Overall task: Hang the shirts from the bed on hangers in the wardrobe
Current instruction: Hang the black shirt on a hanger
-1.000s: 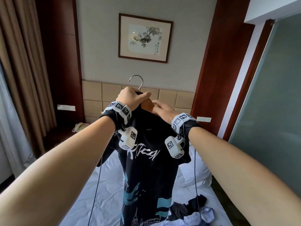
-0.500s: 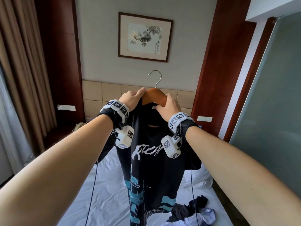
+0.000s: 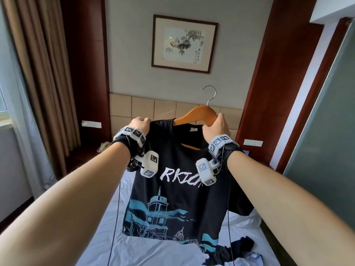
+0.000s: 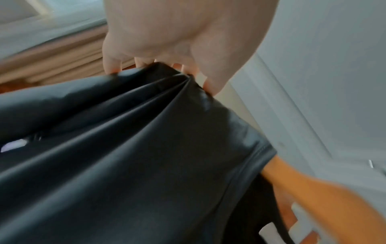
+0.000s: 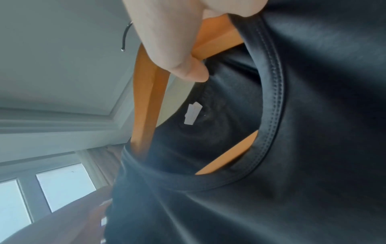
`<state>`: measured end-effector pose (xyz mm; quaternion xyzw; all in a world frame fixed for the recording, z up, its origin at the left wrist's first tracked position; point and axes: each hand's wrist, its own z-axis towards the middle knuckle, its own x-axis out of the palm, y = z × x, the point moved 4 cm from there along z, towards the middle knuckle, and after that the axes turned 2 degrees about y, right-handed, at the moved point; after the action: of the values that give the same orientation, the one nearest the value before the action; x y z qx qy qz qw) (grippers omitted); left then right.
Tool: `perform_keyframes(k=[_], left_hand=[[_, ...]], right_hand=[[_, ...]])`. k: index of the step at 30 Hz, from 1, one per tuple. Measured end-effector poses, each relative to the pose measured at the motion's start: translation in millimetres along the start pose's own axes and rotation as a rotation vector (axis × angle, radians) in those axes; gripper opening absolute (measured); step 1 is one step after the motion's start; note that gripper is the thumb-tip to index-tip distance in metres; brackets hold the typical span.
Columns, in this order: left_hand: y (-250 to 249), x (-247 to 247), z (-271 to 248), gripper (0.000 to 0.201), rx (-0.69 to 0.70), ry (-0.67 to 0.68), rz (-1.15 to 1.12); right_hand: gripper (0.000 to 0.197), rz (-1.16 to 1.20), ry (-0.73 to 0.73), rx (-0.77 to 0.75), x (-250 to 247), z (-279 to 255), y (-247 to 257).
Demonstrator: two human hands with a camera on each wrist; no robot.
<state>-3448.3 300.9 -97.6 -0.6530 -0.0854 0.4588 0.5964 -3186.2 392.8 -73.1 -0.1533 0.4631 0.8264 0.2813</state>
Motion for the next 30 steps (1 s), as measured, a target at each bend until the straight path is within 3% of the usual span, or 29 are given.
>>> perform_keyframes(k=[5, 9, 11, 13, 16, 22, 26, 28, 30], left_hand=[[4.5, -8.5, 1.7, 0.038, -0.106, -0.006, -0.325], [11.7, -10.6, -2.9, 0.036, -0.177, 0.068, -0.482], [28.5, -5.6, 17.5, 0.039, -0.191, 0.075, -0.576], [46.9, 3.1, 44.6, 0.025, -0.171, 0.036, -0.610], [29.7, -8.3, 15.8, 0.008, -0.111, -0.025, -0.598], [40.5, -37.9, -3.1, 0.031, -0.181, -0.105, -0.400], [35.2, -32.4, -11.3, 0.047, -0.123, -0.030, -0.147], [31.9, -29.8, -13.9, 0.046, -0.144, -0.015, -0.102], [24.8, -29.5, -16.0, 0.032, -0.195, -0.081, -0.172]], right_hand=[[0.025, 0.034, 0.003, 0.053, 3.1, 2.0, -8.0], [0.024, 0.051, -0.002, 0.117, 3.3, 4.8, -16.4], [0.023, 0.056, -0.009, 0.147, 1.5, 5.3, -20.4], [0.022, 0.054, -0.014, 0.157, 0.3, 5.7, -22.7], [0.022, 0.061, -0.018, 0.156, -0.2, 5.2, -22.6], [0.025, 0.135, -0.071, 0.223, -11.8, 10.6, -33.8], [0.028, 0.124, -0.060, 0.225, -12.6, 11.7, -37.2], [0.027, 0.099, -0.049, 0.212, -12.3, 9.0, -35.5], [0.024, 0.083, -0.037, 0.189, -11.5, 6.3, -32.9]])
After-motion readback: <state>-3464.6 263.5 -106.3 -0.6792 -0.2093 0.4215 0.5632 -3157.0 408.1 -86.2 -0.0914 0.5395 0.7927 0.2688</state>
